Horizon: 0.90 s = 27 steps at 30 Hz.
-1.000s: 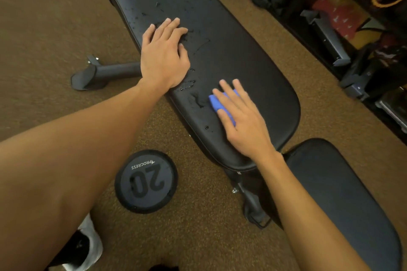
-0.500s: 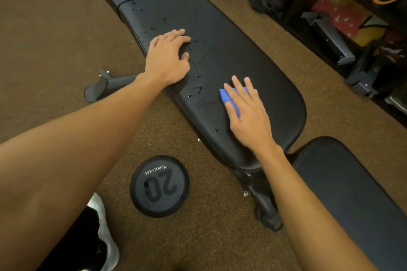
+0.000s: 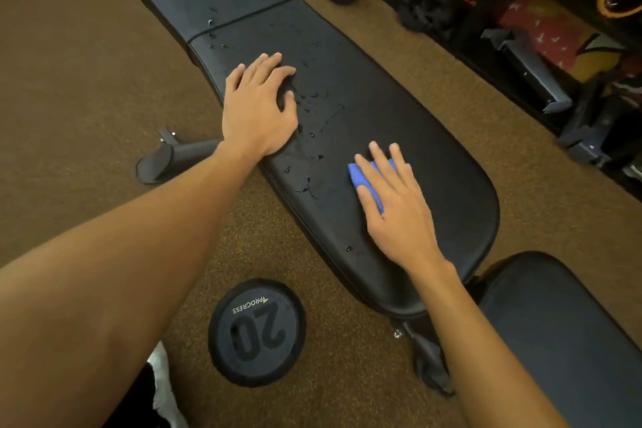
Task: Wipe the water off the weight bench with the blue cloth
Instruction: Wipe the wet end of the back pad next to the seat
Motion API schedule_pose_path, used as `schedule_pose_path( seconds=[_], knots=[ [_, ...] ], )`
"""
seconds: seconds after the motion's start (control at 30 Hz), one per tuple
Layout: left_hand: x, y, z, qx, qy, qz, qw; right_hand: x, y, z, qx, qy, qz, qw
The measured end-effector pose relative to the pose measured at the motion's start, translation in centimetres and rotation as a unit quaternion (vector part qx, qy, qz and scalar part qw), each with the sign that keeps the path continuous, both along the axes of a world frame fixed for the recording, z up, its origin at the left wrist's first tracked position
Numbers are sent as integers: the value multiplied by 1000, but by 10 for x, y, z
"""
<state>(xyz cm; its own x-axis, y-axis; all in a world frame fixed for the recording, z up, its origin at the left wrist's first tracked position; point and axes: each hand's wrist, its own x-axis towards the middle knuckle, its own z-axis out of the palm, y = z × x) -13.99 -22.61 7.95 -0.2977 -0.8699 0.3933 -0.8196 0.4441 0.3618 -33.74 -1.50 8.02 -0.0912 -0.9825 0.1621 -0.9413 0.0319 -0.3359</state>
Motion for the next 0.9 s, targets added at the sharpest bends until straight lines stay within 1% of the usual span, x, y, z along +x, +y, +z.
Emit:
schedule_pose_path(
  seconds=[0.07, 0.13, 0.2, 0.27, 0.33, 0.37, 0.4, 0.47, 0.53, 0.57, 0.63, 0.7, 0.77, 0.83, 0.9],
  knots=[
    [-1, -1, 0, -8, 0, 7, 1000, 8, -27, 2, 3, -6, -55, 998],
    [-2, -1, -3, -17, 2, 14, 1000, 25, -50, 3, 4, -4, -53, 999],
    [-2, -3, -5, -23, 4, 18, 1000, 41, -57, 4, -5, 6, -1, 1000],
    [-2, -4, -7, -26, 6, 21, 999, 46, -44, 3, -10, 21, 75, 997],
    [-1, -4, -7, -29, 5, 21, 999, 36, -23, 3, -9, 25, 134, 991],
    [-1, -4, -7, -29, 4, 21, 999, 26, -16, 3, -8, 23, 144, 989],
    [-1, -4, -7, -29, 5, 21, 999, 17, -14, 3, -6, 18, 134, 991],
    [-2, -4, -6, -25, 10, 21, 999, 10, -25, 4, 0, 3, 63, 998],
    [-3, -4, -6, -24, 13, 22, 999, 20, -47, 6, 5, -11, -16, 1000],
    [-3, -4, -6, -24, 12, 24, 999, 31, -56, 8, 3, -12, -31, 999],
    [-2, -5, -7, -24, 9, 25, 999, 50, -62, 9, -4, -5, 1, 1000],
    [-1, -5, -7, -23, 8, 23, 999, 58, -48, 8, -6, 14, 77, 997],
    [-1, -5, -7, -19, 10, 22, 1000, 48, -26, 7, -2, 26, 133, 991],
    [-1, -5, -7, -17, 12, 24, 1000, 27, -18, 5, 5, 23, 121, 992],
    [-1, -5, -7, -17, 15, 24, 999, 18, -30, 5, 8, 2, 41, 999]
  ],
)
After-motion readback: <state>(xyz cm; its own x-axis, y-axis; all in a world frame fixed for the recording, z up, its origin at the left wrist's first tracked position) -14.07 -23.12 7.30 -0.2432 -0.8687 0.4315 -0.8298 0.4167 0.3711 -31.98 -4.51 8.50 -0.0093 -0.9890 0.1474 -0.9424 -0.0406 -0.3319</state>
